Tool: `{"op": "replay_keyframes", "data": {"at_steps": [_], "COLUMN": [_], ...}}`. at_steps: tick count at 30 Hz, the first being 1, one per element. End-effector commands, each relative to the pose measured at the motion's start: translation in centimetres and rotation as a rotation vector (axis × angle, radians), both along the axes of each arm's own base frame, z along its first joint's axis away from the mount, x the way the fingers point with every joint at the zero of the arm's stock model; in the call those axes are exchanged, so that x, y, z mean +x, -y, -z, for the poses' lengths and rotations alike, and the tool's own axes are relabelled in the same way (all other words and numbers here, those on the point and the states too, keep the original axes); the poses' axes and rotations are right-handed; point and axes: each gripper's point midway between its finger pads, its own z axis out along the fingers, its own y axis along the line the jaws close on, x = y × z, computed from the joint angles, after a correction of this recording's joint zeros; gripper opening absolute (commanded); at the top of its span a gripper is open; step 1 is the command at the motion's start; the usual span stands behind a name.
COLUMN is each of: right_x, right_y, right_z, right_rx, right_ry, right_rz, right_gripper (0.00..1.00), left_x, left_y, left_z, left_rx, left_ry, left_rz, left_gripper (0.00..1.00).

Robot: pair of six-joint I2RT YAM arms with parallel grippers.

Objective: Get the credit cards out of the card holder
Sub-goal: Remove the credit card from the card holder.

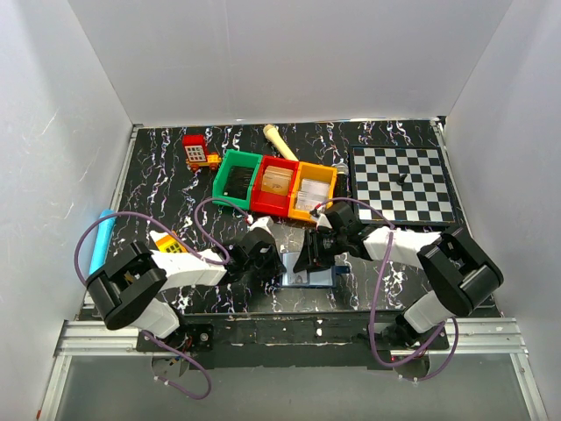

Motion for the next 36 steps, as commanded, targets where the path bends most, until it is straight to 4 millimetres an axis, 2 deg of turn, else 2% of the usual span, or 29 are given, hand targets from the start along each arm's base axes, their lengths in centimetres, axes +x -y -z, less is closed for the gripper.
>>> {"op": "replay_keyframes", "data": {"at_steps": [1,12,21,36], "right_x": [1.0,1.1,1.3,1.7], "right_y": [-0.9,-0.5,-1.3,-1.9], "right_z": [-2.4,-2.8,-3.7,-3.0], "right_rx": [0.048,0.056,0.108,0.116], "right_ry": [0.068,0.074,0.076,0.044], "right_rz": [-0.013,0.000,0.001,0.008], "right_gripper": [0.43,0.42,0.42,0.43], "left_x": [-1.6,-1.7,-1.8,-2.0], "left_y": [-2.3,-2.2,-0.5,0.7], "left_z": [3.1,3.4,2.4,1.7], "left_rx": [0.124,0.131,0.062,0.009], "left_ry": [-0.079,-0.090,-0.066,-0.038], "left_rz": [0.001,0.005,0.086,0.149], "left_gripper": [0.00,0.00,0.00,0.00]}}
